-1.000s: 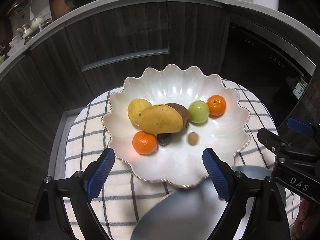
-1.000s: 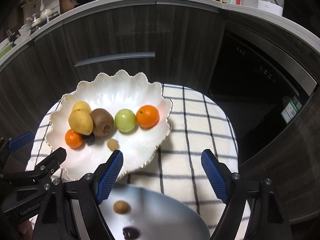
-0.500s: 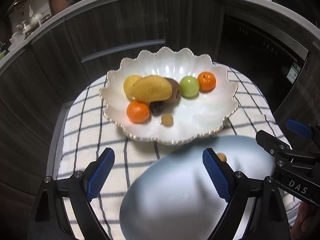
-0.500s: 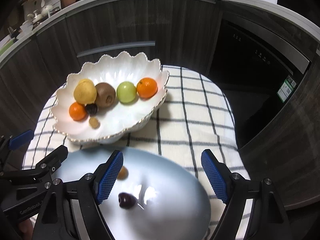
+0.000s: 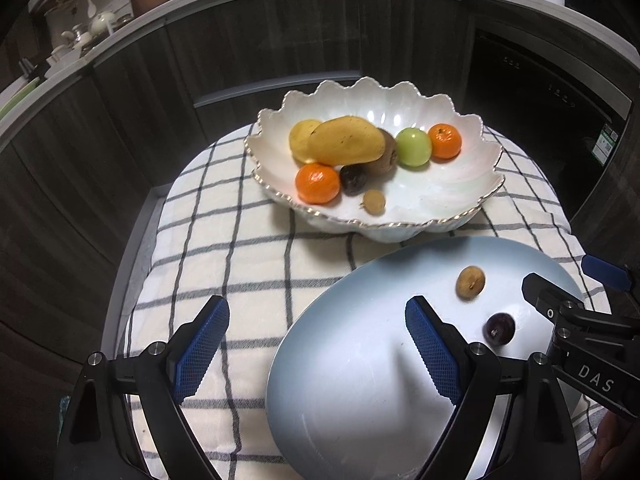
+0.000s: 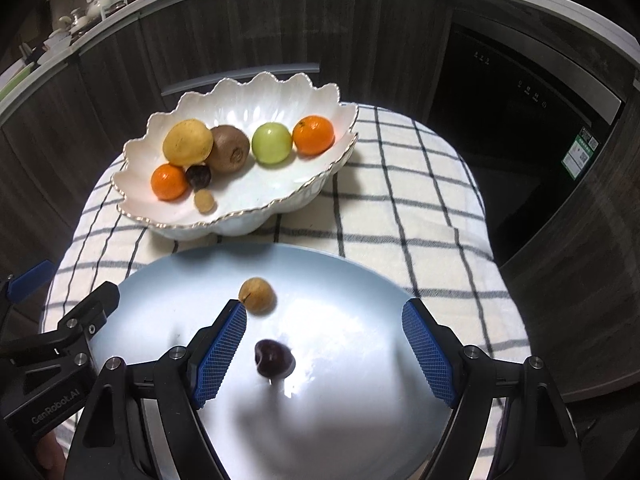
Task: Organize fruits
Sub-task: 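Withdraw both tools from the bowl back over the plate, then grasp the dark red cherry with right tool while left tool grasps the last longan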
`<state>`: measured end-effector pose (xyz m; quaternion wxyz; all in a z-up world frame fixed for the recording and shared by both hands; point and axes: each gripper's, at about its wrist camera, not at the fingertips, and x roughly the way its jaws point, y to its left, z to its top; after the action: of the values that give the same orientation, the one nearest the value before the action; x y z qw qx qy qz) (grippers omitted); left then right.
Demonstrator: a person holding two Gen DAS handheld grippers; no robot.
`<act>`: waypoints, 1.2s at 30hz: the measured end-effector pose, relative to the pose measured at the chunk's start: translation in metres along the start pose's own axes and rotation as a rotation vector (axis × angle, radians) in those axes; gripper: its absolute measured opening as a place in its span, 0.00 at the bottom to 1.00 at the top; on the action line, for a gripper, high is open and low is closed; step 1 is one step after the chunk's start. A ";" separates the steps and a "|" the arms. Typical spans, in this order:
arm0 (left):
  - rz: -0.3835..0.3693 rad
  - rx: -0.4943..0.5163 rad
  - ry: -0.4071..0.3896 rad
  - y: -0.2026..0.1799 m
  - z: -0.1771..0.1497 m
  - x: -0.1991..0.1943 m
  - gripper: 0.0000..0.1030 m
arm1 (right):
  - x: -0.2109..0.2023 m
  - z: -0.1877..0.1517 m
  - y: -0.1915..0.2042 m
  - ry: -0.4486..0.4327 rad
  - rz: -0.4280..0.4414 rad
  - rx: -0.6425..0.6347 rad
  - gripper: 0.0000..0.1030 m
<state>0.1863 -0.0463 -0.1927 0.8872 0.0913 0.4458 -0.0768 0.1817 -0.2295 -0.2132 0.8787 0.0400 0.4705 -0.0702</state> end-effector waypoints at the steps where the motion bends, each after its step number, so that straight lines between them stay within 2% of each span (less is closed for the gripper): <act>1: 0.003 -0.005 0.004 0.002 -0.003 0.001 0.88 | 0.001 -0.001 0.001 0.002 0.001 0.000 0.79; 14: 0.053 -0.057 0.048 0.019 -0.031 0.013 0.88 | 0.021 -0.020 0.021 0.058 0.010 -0.033 0.77; 19: 0.060 -0.069 0.061 0.022 -0.034 0.019 0.88 | 0.029 -0.023 0.023 0.086 0.013 -0.033 0.62; 23: 0.060 -0.068 0.060 0.022 -0.034 0.019 0.88 | 0.034 -0.027 0.022 0.100 0.027 -0.022 0.54; 27: 0.059 -0.068 0.062 0.021 -0.034 0.020 0.88 | 0.038 -0.030 0.021 0.116 0.047 -0.017 0.38; 31: 0.060 -0.063 0.059 0.019 -0.034 0.019 0.88 | 0.043 -0.032 0.021 0.123 0.065 -0.019 0.30; 36: 0.068 -0.058 0.059 0.019 -0.034 0.018 0.88 | 0.044 -0.031 0.022 0.115 0.072 -0.030 0.28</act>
<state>0.1750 -0.0216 -0.2254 0.8780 0.0829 0.4705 -0.0311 0.1839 -0.2078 -0.2672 0.8526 0.0478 0.5195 -0.0291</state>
